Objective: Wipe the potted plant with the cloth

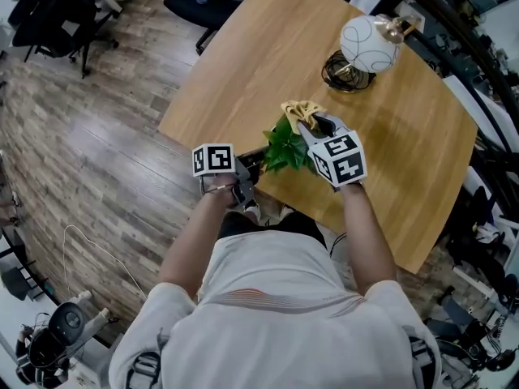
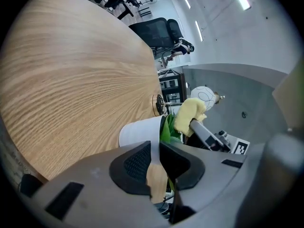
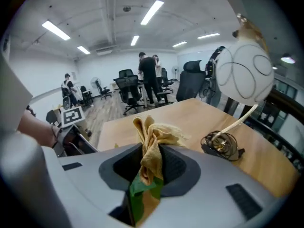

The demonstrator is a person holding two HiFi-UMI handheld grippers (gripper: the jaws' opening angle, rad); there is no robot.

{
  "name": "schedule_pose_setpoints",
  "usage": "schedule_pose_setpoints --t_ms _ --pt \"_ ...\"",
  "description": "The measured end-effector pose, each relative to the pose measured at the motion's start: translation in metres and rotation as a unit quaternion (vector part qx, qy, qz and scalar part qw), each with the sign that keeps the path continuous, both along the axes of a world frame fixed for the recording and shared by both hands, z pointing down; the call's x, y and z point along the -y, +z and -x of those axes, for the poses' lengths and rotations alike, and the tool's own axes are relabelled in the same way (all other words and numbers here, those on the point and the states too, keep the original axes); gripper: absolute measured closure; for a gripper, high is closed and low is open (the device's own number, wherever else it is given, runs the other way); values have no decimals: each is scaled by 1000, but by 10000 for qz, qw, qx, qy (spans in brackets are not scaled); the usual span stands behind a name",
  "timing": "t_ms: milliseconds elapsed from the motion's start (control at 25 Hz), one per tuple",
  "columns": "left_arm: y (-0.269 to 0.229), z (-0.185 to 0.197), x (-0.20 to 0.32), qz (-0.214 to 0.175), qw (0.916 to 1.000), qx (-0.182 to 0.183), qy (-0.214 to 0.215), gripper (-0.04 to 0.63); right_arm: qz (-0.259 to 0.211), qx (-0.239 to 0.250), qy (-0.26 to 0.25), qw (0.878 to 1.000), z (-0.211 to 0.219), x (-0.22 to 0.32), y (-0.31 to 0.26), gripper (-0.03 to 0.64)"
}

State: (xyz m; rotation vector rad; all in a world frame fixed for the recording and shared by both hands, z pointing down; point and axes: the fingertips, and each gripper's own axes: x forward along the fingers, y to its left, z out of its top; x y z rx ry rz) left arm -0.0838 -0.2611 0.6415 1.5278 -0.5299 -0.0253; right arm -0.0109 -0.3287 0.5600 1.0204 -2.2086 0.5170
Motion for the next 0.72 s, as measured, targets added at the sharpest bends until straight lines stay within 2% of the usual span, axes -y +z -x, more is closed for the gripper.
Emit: schedule_pose_setpoints --t_ms 120,240,280,400,520,600,720 --pt "-1 2 0 -9 10000 -1 -31 537 18 76 444 9990 -34 11 0 463" --pt "-1 3 1 0 10000 8 -57 537 -111 -348 728 9967 -65 16 1 463" --pt "-1 3 1 3 10000 10 -58 537 -180 -321 771 9963 -68 15 -5 463" --pt "-1 2 0 10 10000 29 -62 537 -379 497 454 9970 -37 4 -41 463" --pt "-1 3 0 35 9999 40 -102 537 -104 1334 -156 9909 16 -15 -55 463" --pt "0 2 1 35 9999 47 -126 537 100 1214 -369 9919 31 -20 -36 463" --pt "0 1 1 30 9999 63 -140 537 166 727 -9 9972 7 -7 -6 462"
